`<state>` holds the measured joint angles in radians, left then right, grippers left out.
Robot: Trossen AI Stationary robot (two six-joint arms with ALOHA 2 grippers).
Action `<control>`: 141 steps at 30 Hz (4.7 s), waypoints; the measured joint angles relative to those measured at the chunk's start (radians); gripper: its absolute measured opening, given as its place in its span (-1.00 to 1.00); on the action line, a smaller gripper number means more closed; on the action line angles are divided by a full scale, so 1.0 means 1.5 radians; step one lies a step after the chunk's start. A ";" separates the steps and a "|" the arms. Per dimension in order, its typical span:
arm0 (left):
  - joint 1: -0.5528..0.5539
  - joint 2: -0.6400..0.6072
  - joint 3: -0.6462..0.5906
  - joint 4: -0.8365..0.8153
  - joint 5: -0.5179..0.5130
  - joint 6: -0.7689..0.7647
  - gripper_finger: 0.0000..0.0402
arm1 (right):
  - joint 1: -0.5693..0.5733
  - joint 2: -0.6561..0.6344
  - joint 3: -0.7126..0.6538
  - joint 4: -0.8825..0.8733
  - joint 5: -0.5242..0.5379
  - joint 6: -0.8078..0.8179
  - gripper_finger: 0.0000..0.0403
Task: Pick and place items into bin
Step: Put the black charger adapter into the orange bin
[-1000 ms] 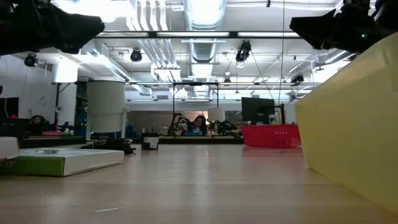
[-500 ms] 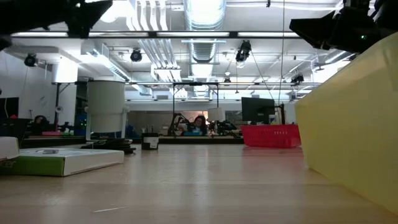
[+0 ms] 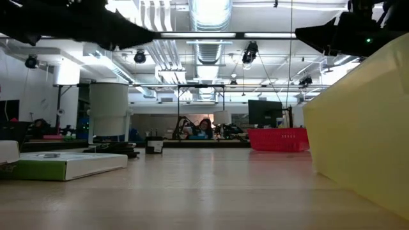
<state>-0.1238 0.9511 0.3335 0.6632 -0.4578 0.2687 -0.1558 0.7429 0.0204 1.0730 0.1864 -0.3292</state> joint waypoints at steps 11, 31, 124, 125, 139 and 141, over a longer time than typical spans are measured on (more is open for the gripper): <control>0.001 0.152 0.061 0.006 -0.097 -0.123 0.28 | 0.000 0.000 0.000 -0.015 0.000 -0.030 0.01; 0.031 0.232 0.075 -0.016 -0.098 -0.177 0.28 | 0.000 0.000 0.000 -0.015 0.000 -0.080 0.01; 0.136 0.414 0.069 -0.152 -0.054 -0.346 -0.12 | 0.000 0.000 0.000 -0.024 -0.001 -0.078 0.01; 0.137 0.414 0.069 -0.152 -0.050 -0.345 -0.18 | 0.000 0.000 0.000 -0.026 -0.001 -0.078 0.01; 0.140 0.404 0.088 -0.151 -0.005 -0.325 -0.33 | 0.000 0.000 0.000 -0.031 -0.001 -0.078 0.01; 0.140 0.397 0.094 -0.140 -0.004 -0.314 -0.33 | 0.000 0.000 0.000 -0.034 -0.002 -0.078 0.01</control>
<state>0.0860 1.5468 0.4741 0.4525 -0.4642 -0.2021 -0.1555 0.7426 0.0208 1.0213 0.1840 -0.4458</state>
